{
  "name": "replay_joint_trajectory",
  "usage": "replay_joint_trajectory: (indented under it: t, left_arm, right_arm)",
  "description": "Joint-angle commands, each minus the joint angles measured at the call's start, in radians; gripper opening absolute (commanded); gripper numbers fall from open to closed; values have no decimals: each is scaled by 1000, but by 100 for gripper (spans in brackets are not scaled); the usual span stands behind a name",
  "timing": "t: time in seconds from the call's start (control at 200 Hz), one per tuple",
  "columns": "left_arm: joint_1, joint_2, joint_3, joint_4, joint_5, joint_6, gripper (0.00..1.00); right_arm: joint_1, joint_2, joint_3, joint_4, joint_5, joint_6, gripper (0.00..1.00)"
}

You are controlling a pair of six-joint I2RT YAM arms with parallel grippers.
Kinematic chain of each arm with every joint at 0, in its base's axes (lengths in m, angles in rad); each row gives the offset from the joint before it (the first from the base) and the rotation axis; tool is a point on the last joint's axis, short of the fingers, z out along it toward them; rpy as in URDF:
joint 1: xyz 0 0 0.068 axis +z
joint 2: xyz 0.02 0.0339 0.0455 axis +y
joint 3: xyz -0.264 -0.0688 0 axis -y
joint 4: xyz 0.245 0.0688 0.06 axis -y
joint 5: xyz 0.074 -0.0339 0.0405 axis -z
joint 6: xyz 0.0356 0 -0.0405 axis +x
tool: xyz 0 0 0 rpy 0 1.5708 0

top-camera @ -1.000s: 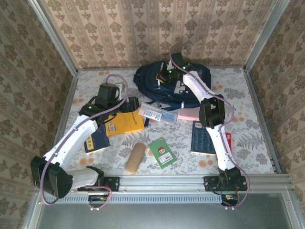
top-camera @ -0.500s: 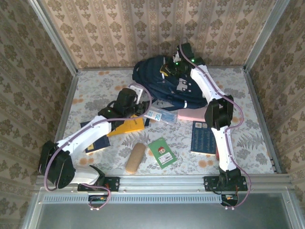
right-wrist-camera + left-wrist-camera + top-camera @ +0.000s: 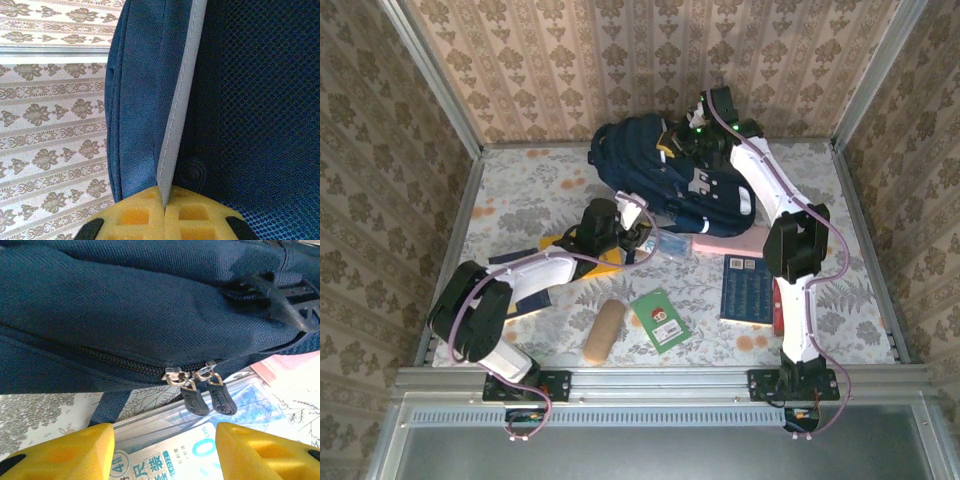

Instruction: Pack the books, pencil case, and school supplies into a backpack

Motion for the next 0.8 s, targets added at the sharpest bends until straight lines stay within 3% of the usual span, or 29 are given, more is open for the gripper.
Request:
replay_joint_trajectory:
  t: [0.0, 0.295, 0.495, 0.795]
  left_arm:
    - [48, 25, -21, 166, 145, 46, 55]
    - [94, 54, -45, 195, 313, 39, 54]
    - [87, 82, -38, 197, 334, 20, 48]
    - [67, 146, -3, 207, 274, -13, 51]
  right_arm:
    - [2, -107, -34, 148, -73, 40, 0]
    - [1, -127, -103, 218, -100, 70, 0]
    - [0, -116, -109, 233, -111, 86, 0]
    - [4, -112, -128, 253, -116, 99, 0]
